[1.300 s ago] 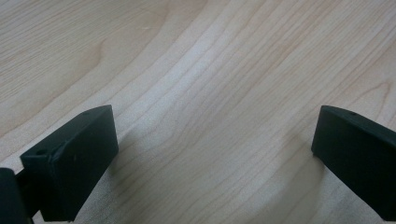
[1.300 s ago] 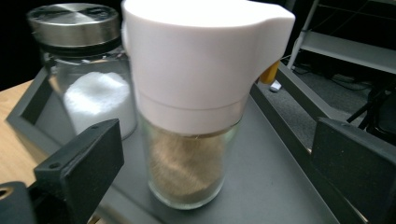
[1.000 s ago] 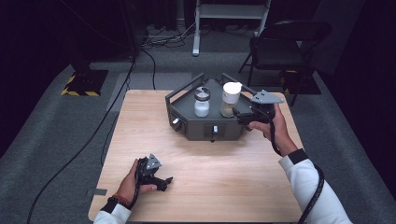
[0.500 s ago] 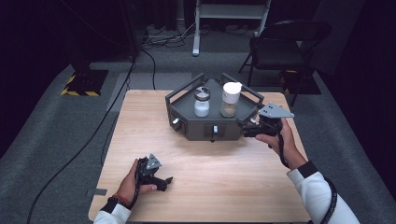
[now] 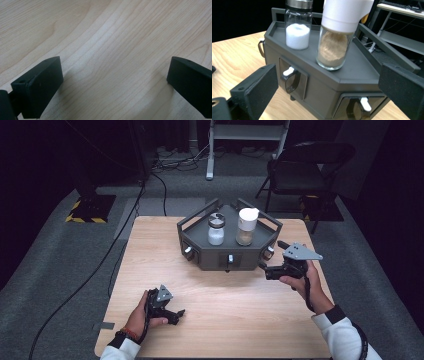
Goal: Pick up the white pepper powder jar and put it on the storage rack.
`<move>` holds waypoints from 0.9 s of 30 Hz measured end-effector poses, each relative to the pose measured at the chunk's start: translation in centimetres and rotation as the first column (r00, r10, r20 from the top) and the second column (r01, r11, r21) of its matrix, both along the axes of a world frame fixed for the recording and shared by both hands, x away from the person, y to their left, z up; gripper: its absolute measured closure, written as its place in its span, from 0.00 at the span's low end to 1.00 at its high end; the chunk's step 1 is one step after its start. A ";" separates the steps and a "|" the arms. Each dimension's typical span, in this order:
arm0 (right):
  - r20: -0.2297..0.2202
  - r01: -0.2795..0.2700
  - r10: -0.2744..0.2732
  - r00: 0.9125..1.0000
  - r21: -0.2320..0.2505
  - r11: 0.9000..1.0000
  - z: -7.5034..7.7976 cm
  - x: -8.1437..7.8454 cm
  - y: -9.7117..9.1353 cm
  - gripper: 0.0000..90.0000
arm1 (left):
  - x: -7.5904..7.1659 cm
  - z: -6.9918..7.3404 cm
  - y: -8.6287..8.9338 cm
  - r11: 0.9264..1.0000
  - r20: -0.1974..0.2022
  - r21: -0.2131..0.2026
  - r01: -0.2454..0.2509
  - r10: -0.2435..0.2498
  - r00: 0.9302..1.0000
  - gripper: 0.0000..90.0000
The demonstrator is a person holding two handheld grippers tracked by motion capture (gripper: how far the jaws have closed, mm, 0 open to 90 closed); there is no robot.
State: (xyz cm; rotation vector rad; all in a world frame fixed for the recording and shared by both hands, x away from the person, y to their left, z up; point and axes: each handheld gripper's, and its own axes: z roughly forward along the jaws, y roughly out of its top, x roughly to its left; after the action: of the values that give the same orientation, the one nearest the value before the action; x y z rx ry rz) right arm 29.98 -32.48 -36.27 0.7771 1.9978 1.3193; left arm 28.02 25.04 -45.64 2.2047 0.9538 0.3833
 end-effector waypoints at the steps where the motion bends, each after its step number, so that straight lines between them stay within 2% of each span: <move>1: -0.003 0.000 0.000 1.000 0.000 1.000 -0.1 -0.1 -0.1 0.03 | 0.0 0.0 0.0 1.000 0.000 0.000 0.000 0.000 1.000 0.00; 13: -0.022 -0.038 0.037 0.999 -0.042 0.998 -1.7 -1.7 -0.3 0.03 | 0.0 0.0 0.0 1.000 0.000 0.000 0.000 0.000 1.000 0.00; 17: -0.043 -0.047 0.045 0.998 -0.039 0.998 -2.5 -2.0 -0.5 0.03 | 0.0 0.0 0.0 1.000 0.000 0.000 0.000 0.000 1.000 0.00; 27: -0.088 -0.076 0.068 0.994 -0.094 0.993 -3.9 -2.3 -0.4 0.03 | 0.0 0.0 0.0 1.000 0.000 0.000 0.000 0.000 1.000 0.00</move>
State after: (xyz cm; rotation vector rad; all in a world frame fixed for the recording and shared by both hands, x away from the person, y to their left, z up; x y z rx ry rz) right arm 27.70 -32.90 -40.16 0.7329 2.1586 1.2370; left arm 28.07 25.01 -45.63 2.2050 0.9531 0.3836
